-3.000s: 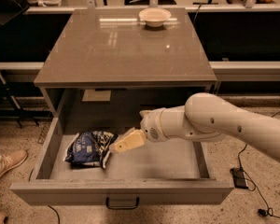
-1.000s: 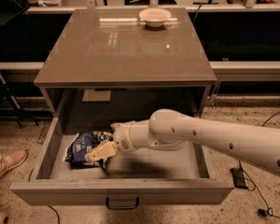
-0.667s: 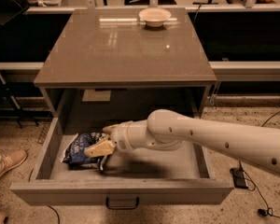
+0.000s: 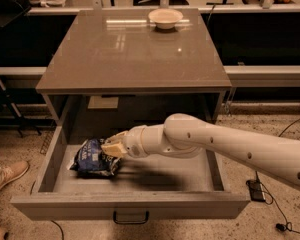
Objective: Pick blue chip bag from top drawer and place on counter
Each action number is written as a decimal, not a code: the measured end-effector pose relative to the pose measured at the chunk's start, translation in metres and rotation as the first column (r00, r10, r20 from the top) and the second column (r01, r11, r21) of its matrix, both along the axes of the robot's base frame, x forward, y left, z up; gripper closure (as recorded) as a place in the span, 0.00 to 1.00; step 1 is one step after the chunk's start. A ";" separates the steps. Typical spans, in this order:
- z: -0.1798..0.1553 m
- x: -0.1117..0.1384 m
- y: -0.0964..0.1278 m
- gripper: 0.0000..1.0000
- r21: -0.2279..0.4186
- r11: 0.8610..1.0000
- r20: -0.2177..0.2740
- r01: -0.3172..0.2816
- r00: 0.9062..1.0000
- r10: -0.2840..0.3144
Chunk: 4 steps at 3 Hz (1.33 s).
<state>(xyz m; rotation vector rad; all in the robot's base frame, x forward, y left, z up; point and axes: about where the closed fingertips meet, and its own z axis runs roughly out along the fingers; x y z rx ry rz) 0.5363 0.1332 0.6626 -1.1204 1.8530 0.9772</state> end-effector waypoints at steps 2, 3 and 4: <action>0.111 0.040 -0.146 1.00 0.147 0.989 0.183 0.032 0.981 -0.059; 0.118 0.036 -0.150 1.00 0.154 0.988 0.192 0.031 0.980 -0.061; 0.145 0.019 -0.166 1.00 0.187 0.982 0.238 0.034 0.968 -0.079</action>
Offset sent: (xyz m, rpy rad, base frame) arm 0.0620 -0.2550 0.1624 0.1819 -0.2784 -0.1233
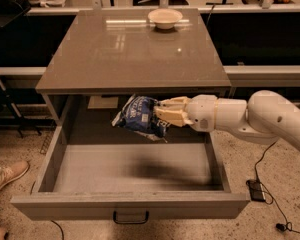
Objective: Pick blue chip bag from top drawer and place on counter
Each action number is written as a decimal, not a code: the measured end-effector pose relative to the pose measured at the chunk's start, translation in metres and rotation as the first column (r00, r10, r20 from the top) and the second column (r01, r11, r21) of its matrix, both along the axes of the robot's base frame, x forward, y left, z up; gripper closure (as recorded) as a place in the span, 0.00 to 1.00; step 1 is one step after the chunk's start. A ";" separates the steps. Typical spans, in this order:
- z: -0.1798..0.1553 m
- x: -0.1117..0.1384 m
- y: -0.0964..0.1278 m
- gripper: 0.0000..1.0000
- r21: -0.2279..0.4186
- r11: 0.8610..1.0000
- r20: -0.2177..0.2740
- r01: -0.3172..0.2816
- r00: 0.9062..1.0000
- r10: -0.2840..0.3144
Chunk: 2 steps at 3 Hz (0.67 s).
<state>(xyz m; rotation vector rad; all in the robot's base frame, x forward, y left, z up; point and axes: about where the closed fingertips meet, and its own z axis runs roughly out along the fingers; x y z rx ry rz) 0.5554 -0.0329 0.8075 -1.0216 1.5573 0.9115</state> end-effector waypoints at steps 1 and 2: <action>0.048 -0.016 -0.024 1.00 0.036 0.999 0.094 0.002 0.996 -0.005; 0.088 -0.010 -0.039 1.00 0.073 0.997 0.180 -0.003 0.984 -0.011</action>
Offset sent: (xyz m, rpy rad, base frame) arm 0.0039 -0.0656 0.1440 0.1249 -0.3023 -0.0196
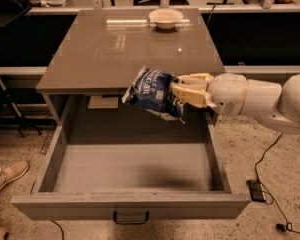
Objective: Pick blue chip bag from top drawer and place on counter
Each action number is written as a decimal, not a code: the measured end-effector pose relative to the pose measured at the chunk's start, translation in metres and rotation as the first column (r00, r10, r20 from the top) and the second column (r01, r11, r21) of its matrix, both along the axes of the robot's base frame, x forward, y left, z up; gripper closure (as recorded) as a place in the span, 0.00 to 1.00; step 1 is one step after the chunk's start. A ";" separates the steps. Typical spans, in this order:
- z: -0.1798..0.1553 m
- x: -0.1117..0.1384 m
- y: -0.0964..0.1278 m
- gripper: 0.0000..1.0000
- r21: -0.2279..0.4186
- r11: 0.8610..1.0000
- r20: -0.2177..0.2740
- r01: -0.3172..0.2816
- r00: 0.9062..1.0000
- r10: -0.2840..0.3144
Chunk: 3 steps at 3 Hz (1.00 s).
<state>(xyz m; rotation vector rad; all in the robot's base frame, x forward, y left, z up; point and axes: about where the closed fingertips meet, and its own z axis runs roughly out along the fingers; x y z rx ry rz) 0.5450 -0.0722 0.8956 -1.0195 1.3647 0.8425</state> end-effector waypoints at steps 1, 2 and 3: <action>0.032 0.032 -0.011 1.00 0.028 0.999 0.062 0.023 0.998 -0.025; 0.064 0.081 -0.014 1.00 0.050 0.996 0.114 0.077 0.990 -0.083; 0.081 0.127 -0.010 1.00 0.066 0.986 0.149 0.155 0.975 -0.163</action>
Offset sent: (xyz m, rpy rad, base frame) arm 0.1456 -0.0238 0.1009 0.0676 -0.1794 -0.1741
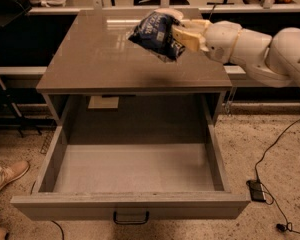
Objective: Pick blue chip bag from top drawer and place on counter
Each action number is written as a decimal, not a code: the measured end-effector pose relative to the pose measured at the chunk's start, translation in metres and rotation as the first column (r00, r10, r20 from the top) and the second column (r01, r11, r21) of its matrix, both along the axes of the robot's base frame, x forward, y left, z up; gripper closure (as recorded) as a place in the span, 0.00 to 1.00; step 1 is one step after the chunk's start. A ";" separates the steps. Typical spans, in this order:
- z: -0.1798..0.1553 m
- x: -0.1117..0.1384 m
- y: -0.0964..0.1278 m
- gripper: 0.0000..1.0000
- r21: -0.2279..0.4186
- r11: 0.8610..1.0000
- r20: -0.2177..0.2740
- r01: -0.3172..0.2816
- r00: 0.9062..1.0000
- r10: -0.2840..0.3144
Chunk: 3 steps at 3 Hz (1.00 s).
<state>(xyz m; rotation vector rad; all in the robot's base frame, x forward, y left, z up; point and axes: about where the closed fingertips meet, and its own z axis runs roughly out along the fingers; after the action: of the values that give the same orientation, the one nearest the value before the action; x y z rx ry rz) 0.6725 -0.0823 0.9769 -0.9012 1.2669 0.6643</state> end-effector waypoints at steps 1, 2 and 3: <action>0.004 0.044 0.007 1.00 0.025 0.993 0.010 0.115 0.993 -0.115; 0.005 0.087 0.007 0.82 0.037 0.976 0.007 0.214 0.977 -0.214; 0.001 0.121 -0.004 0.58 0.039 0.957 0.008 0.287 0.958 -0.287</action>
Offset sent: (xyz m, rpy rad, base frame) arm 0.1409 -0.0007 0.0038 0.0485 -0.0091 -0.3525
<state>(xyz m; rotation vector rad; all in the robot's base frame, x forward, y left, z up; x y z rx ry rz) 0.7930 -0.0863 0.9783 -0.6719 1.3363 0.4491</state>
